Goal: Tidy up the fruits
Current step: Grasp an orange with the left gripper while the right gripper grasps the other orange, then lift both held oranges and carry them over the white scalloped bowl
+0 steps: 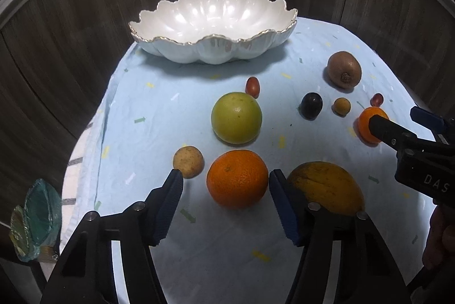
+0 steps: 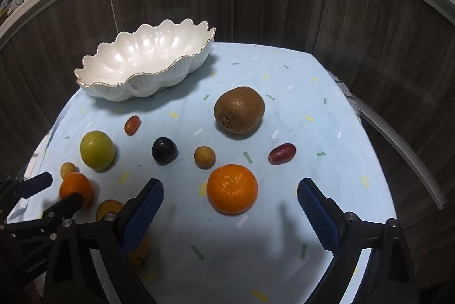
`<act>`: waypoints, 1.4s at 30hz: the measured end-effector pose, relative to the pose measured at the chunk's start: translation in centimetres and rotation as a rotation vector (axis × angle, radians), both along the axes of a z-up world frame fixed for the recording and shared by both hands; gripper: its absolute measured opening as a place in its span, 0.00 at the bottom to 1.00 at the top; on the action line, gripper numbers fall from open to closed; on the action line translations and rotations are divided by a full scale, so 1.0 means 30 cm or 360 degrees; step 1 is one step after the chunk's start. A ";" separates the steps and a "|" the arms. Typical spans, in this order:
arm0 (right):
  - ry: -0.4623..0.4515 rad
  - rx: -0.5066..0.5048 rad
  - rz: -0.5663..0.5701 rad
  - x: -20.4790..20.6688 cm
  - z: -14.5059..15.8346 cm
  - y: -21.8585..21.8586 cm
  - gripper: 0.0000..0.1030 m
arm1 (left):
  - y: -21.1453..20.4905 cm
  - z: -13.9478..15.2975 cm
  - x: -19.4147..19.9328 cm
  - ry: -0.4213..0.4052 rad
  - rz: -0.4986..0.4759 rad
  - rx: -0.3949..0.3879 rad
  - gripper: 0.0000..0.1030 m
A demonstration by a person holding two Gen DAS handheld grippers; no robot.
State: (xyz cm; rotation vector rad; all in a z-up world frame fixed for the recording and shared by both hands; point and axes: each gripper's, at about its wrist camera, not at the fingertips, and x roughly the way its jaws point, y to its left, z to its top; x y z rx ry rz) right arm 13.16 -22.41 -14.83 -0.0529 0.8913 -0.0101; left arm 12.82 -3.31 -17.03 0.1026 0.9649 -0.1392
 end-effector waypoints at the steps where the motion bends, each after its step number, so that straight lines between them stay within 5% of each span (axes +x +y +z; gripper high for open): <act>1: 0.0012 0.0000 0.0001 0.006 -0.011 -0.001 0.88 | 0.000 -0.005 0.003 0.0006 0.0000 -0.0009 0.61; 13: 0.0094 0.0019 -0.0002 0.061 -0.084 -0.004 0.75 | 0.000 -0.065 0.045 0.0109 0.0002 -0.0104 0.51; 21: 0.0147 0.0061 -0.0019 0.082 -0.124 -0.026 0.46 | -0.005 -0.062 0.045 0.0088 -0.0014 -0.0126 0.45; 42: 0.0038 0.0089 0.0031 0.009 0.026 0.016 0.43 | 0.034 0.084 -0.022 -0.0086 0.0015 -0.0109 0.44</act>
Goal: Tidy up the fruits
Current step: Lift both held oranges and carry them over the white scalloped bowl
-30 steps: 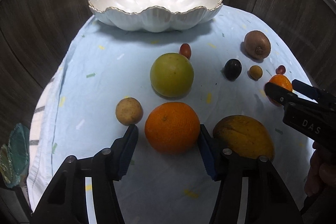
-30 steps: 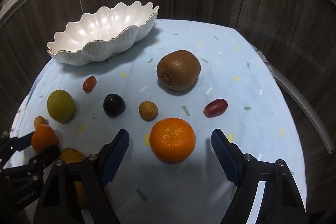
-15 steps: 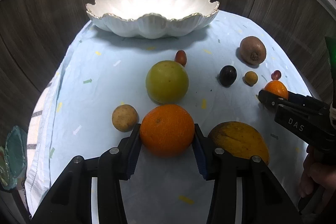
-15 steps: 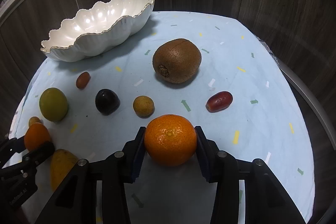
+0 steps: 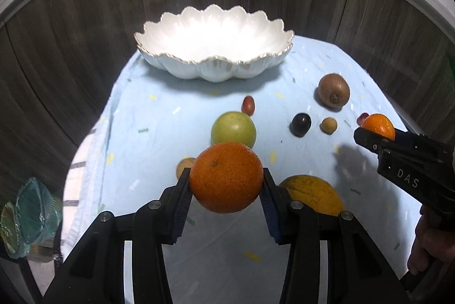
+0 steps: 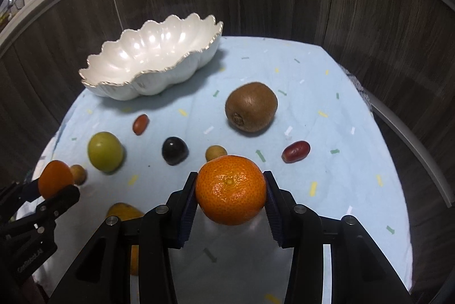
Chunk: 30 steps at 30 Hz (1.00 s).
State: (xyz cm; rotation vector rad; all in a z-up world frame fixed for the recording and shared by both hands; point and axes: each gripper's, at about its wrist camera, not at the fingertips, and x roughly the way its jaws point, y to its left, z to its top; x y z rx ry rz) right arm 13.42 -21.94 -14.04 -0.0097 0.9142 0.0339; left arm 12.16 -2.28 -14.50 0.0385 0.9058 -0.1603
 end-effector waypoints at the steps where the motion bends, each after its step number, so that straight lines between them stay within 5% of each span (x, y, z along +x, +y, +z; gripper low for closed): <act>1: -0.0004 0.0002 0.0001 -0.003 0.007 0.001 0.43 | 0.003 0.010 -0.001 -0.0005 0.0003 -0.0002 0.44; 18: -0.0091 0.0052 0.0085 0.003 0.149 0.074 0.43 | 0.056 0.161 0.029 -0.0097 0.0068 -0.0009 0.44; 30: -0.0175 0.0091 0.0147 0.148 0.265 0.169 0.43 | 0.099 0.263 0.182 -0.0151 0.0067 -0.0052 0.44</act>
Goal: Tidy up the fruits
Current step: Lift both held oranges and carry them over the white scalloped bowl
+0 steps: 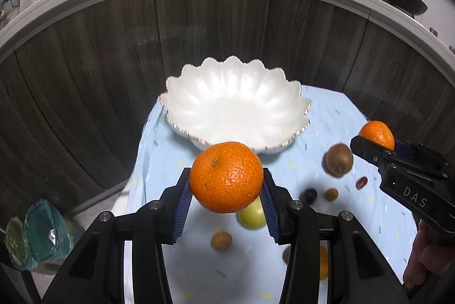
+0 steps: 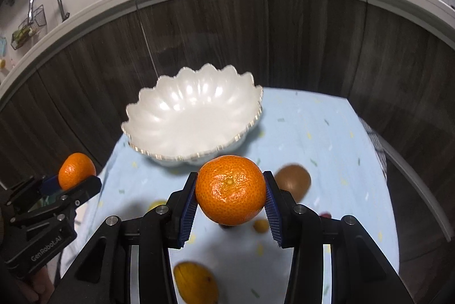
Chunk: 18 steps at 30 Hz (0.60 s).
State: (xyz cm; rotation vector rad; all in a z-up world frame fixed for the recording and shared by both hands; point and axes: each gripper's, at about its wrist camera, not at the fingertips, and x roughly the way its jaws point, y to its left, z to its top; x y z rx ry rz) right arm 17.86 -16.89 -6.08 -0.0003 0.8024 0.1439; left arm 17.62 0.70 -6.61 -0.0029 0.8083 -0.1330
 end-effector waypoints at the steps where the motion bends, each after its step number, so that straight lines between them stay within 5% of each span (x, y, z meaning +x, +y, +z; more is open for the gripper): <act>1: -0.0013 -0.0008 0.0008 0.016 0.011 0.012 0.43 | 0.005 0.007 0.020 -0.0003 -0.0002 -0.0005 0.44; 18: 0.0036 -0.0037 0.0055 0.289 0.017 0.069 0.43 | 0.011 0.027 0.271 -0.0024 -0.0041 0.0025 0.44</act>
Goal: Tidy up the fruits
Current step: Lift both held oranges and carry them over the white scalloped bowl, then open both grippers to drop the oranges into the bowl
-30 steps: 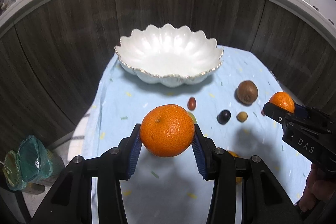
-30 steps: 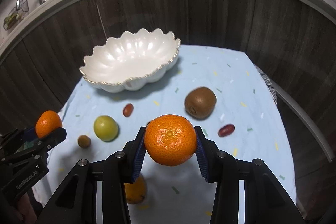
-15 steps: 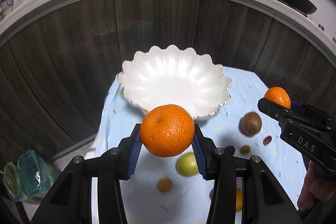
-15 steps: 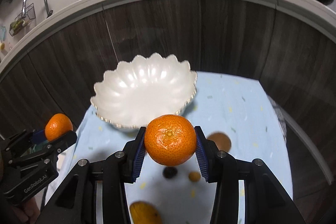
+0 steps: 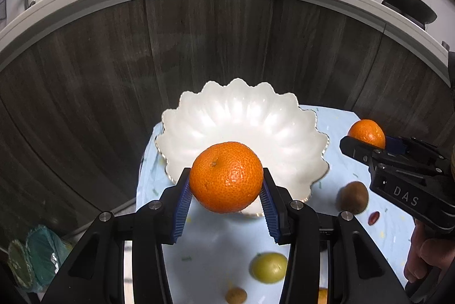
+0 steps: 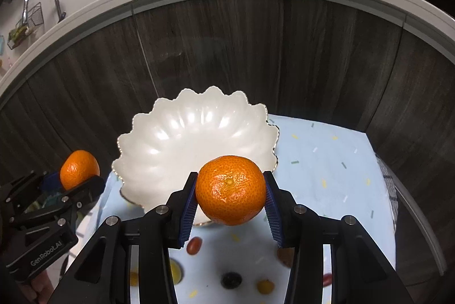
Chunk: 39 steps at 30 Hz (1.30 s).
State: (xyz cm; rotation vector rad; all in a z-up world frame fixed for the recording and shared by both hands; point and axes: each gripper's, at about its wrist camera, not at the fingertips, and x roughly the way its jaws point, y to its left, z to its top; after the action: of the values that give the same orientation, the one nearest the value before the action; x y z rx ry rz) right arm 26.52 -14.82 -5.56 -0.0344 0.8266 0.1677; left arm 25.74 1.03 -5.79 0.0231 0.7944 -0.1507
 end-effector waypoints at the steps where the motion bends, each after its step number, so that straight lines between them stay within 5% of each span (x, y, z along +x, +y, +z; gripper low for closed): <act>1: 0.0007 -0.0006 -0.0001 0.014 -0.007 0.002 0.43 | -0.001 -0.006 0.014 0.0002 0.0003 0.0004 0.44; 27: 0.0221 -0.0021 0.0012 0.181 -0.162 0.034 0.44 | 0.025 -0.183 0.174 0.0224 0.0124 -0.0020 0.46; 29: 0.0223 -0.0035 0.0011 0.182 -0.163 0.035 0.46 | 0.029 -0.180 0.169 0.0209 0.0142 -0.0014 0.59; 31: 0.0194 -0.0054 -0.0003 0.177 -0.153 0.034 0.57 | 0.037 -0.168 0.158 0.0174 0.0164 -0.0011 0.71; 33: 0.0149 -0.0083 -0.0029 0.172 -0.137 0.032 0.70 | 0.043 -0.162 0.159 0.0168 0.0170 -0.0014 0.73; 37: 0.0099 -0.0104 -0.0054 0.166 -0.107 0.030 0.72 | 0.057 -0.152 0.157 0.0165 0.0176 -0.0017 0.80; 39: 0.0076 -0.0110 -0.0062 0.159 -0.095 0.030 0.81 | 0.065 -0.140 0.149 0.0137 0.0194 -0.0005 0.87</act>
State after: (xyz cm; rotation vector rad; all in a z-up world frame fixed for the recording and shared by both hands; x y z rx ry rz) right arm 31.30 -13.93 -8.40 -0.0795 0.8801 0.1032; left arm 30.20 2.98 -9.99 -0.0349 0.8793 -0.0375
